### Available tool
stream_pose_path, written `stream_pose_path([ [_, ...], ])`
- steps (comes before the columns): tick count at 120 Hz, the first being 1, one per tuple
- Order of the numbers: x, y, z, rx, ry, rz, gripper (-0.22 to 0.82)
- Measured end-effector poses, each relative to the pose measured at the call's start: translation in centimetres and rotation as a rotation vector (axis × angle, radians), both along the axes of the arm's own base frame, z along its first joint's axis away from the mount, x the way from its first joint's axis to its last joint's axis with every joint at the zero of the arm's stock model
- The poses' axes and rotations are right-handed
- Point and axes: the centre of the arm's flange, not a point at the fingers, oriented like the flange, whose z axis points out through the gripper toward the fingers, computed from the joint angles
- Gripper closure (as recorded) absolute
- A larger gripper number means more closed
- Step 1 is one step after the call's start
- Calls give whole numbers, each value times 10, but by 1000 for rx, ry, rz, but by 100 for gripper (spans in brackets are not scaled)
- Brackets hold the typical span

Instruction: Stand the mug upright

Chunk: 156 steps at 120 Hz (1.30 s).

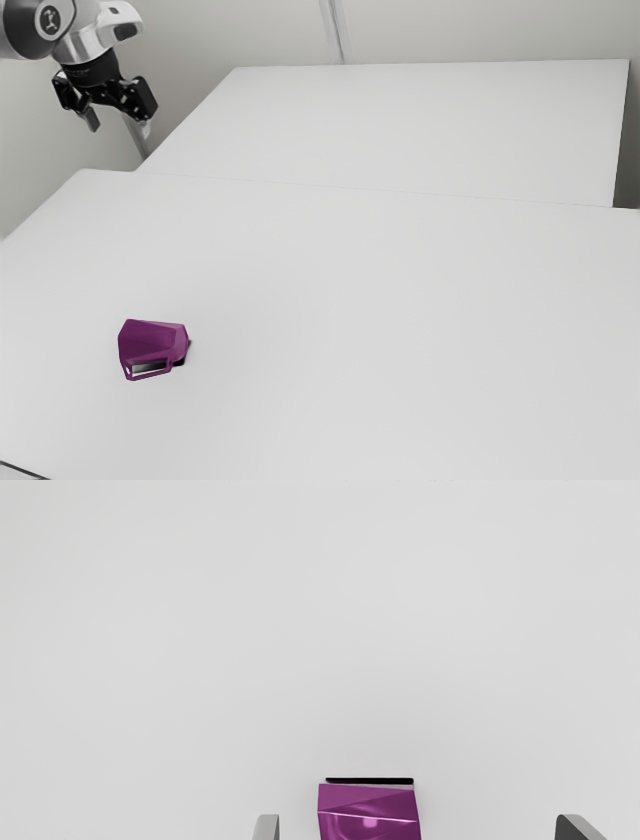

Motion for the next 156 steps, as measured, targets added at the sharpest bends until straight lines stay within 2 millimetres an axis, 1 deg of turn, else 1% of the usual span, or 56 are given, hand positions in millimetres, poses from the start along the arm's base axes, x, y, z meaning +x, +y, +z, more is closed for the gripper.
stream_pose_path([
  [10,0,-4,0,-4,-3,5,0],
  [24,-1,-2,-5,-9,5,23,0],
  [31,-1,5,-11,-20,15,44,0],
  [36,-2,15,-22,-50,33,72,0],
  [42,-8,36,-35,-102,55,125,0],
  [47,-15,61,-49,-157,78,187,0],
  [57,-39,117,-82,-278,129,327,0],
  [67,-61,163,-119,-389,182,439,0],
  [79,-80,208,-169,-512,256,535,0],
  [88,-94,231,-202,-597,300,580,0],
  [94,-96,234,-225,-645,333,583,0],
  [106,-85,226,-268,-717,397,546,0],
  [118,-83,222,-304,-792,436,525,0],
  [134,-99,216,-338,-901,459,520,0],
  [141,-106,210,-350,-941,467,513,0],
  [146,-111,210,-358,-967,467,516,0],
  [156,-113,209,-376,-1019,465,520,0],
])
